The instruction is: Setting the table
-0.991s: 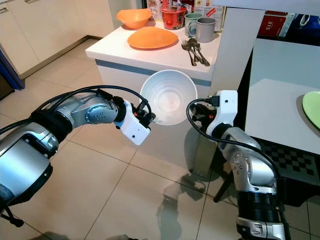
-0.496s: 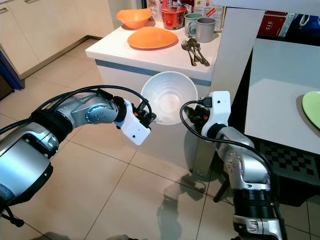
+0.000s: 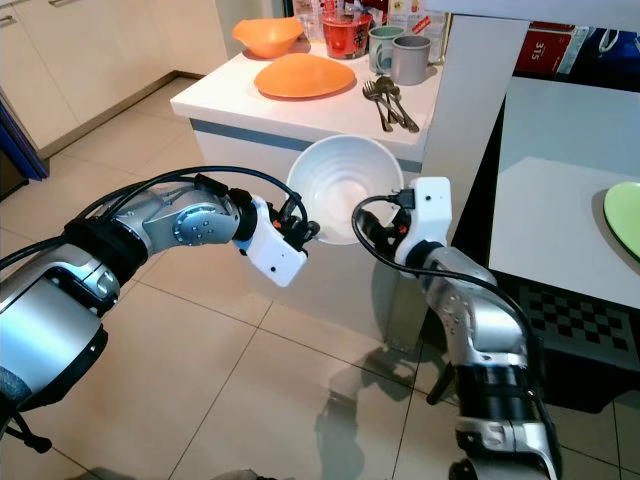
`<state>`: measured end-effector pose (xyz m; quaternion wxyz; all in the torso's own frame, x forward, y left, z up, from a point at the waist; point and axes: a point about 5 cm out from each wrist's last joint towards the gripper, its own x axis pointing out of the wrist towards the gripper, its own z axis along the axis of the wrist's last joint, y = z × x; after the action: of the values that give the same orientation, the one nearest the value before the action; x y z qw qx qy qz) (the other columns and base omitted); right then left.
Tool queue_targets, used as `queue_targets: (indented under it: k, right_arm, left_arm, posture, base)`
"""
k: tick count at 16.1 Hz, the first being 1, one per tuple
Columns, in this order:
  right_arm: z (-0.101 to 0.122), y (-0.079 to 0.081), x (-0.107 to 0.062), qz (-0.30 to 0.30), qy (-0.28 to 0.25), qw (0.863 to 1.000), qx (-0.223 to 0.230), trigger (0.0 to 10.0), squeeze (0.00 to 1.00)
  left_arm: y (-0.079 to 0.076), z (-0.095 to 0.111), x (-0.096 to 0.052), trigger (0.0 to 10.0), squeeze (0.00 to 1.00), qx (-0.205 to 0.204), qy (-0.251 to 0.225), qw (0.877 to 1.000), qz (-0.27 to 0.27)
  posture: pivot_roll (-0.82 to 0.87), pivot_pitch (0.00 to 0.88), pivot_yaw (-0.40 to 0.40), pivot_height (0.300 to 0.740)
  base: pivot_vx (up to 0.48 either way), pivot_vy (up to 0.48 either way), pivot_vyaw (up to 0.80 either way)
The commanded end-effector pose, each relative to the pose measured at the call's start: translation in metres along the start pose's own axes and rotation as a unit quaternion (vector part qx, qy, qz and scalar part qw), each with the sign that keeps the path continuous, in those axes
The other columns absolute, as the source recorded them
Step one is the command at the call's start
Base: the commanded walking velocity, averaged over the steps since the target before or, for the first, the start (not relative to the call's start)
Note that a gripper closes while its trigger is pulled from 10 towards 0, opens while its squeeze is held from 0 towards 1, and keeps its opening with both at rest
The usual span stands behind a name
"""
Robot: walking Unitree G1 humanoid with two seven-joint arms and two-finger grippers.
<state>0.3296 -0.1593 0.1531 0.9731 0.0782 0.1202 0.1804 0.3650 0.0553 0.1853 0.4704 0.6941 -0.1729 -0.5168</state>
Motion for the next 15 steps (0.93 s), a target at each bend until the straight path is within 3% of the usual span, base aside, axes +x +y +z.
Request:
queue_targets:
  k: [1, 10, 11, 15]
  right_arm:
    - [0.0, 0.019, 0.011, 0.034, 0.001, 0.999, -0.008, 10.0, 0.0]
    - [0.005, 0.002, 0.012, -0.039, -0.025, 0.998, -0.042, 10.0, 0.0]
    - [0.007, 0.0, 0.01, -0.04, -0.034, 0.998, -0.034, 0.0, 0.0]
    - [0.007, -0.004, 0.007, -0.049, -0.035, 0.998, -0.032, 0.0, 0.0]
  left_arm:
    - [0.037, 0.021, 0.002, 0.0, 0.0, 0.042, -0.057, 0.996, 0.063]
    - [0.036, 0.022, 0.002, 0.0, 0.0, 0.037, -0.063, 0.995, 0.065]
    - [0.035, 0.022, 0.001, 0.0, 0.0, 0.036, -0.062, 0.995, 0.063]
    - [0.033, 0.02, 0.001, 0.0, 0.0, 0.034, -0.058, 0.996, 0.059]
  posture:
    - [-0.04, 0.0, 0.11, 0.74]
    - [-0.04, 0.0, 0.105, 0.74]
    - [-0.04, 0.0, 0.106, 0.74]
    - [-0.04, 0.0, 0.107, 0.74]
  base:
    - [0.0, 0.0, 0.0]
    - [0.0, 0.0, 0.0]
    - [0.0, 0.0, 0.0]
    - [0.0, 0.0, 0.0]
